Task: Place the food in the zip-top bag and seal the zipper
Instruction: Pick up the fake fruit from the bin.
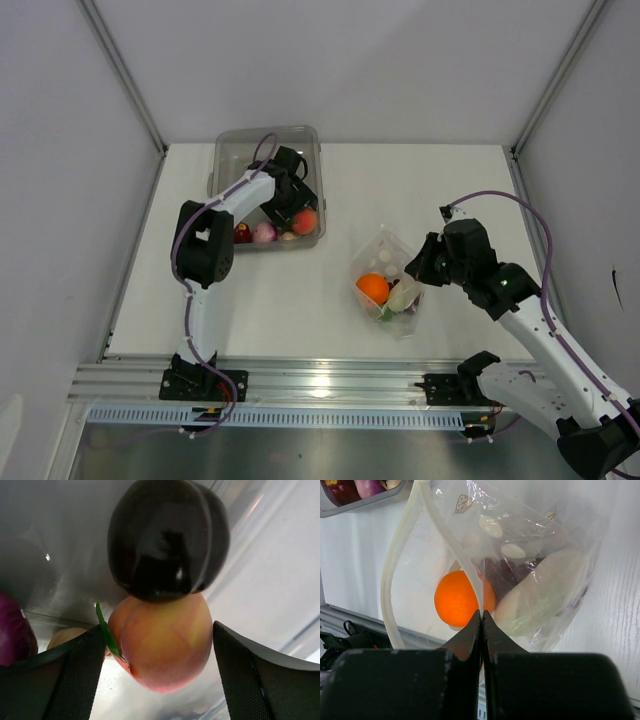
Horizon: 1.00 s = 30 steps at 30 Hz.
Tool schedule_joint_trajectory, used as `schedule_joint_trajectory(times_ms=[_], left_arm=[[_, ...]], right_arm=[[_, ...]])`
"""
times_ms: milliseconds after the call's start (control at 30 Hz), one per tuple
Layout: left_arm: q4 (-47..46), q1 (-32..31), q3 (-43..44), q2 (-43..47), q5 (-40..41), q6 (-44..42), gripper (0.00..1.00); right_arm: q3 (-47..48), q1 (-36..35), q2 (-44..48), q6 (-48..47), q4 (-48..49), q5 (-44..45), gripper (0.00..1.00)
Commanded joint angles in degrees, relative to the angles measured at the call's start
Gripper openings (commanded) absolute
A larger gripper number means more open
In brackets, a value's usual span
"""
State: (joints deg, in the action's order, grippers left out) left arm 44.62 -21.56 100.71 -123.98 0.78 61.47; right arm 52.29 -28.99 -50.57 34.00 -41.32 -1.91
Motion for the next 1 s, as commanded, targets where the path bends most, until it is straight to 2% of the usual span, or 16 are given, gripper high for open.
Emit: schedule_joint_trajectory(times_ms=[0, 367, 433, 467, 567, 600, 700, 767, 967], left_arm=[[0.12, 0.56, 2.3, -0.82, -1.92, 1.11, 0.85], [-2.61, 0.56, -0.94, 1.64, -2.45, -0.74, 0.58], [-3.31, 0.56, -2.0, 3.57, -2.71, -0.83, 0.51], [-4.01, 0.56, -4.27, 4.53, -3.06, -1.0, 0.43], [-7.26, 0.56, -7.96, 8.92, -3.85, -1.53, 0.29], [-7.79, 0.56, -9.29, 9.98, -3.94, -1.71, 0.19], [-8.68, 0.56, -10.97, 13.93, -4.82, -3.64, 0.11], [-8.76, 0.56, -11.93, 17.09, -5.26, -4.69, 0.02], [-10.87, 0.21, -16.68, 26.75, -6.84, -7.5, 0.01]], right_arm=[[-0.35, 0.34, 0.73, -0.86, 0.98, 0.95, 0.0], [-0.17, 0.43, 1.43, -0.43, 0.54, 0.95, 0.0], [-0.17, 0.43, 1.44, -0.25, 0.63, 0.94, 0.0], [-0.17, 0.43, 1.52, -0.16, 0.63, 0.95, 0.0], [-0.26, 0.43, 1.52, 0.1, 0.89, 0.86, 0.0], [-0.35, 0.43, 1.44, 0.19, 0.89, 0.94, 0.0], [-0.44, 0.43, 1.44, 0.45, 1.15, 0.77, 0.0], [-0.35, 0.34, 1.35, 0.54, 1.16, 0.94, 0.0], [1.4, 0.34, 1.26, 0.45, 0.72, 1.39, 0.0]])
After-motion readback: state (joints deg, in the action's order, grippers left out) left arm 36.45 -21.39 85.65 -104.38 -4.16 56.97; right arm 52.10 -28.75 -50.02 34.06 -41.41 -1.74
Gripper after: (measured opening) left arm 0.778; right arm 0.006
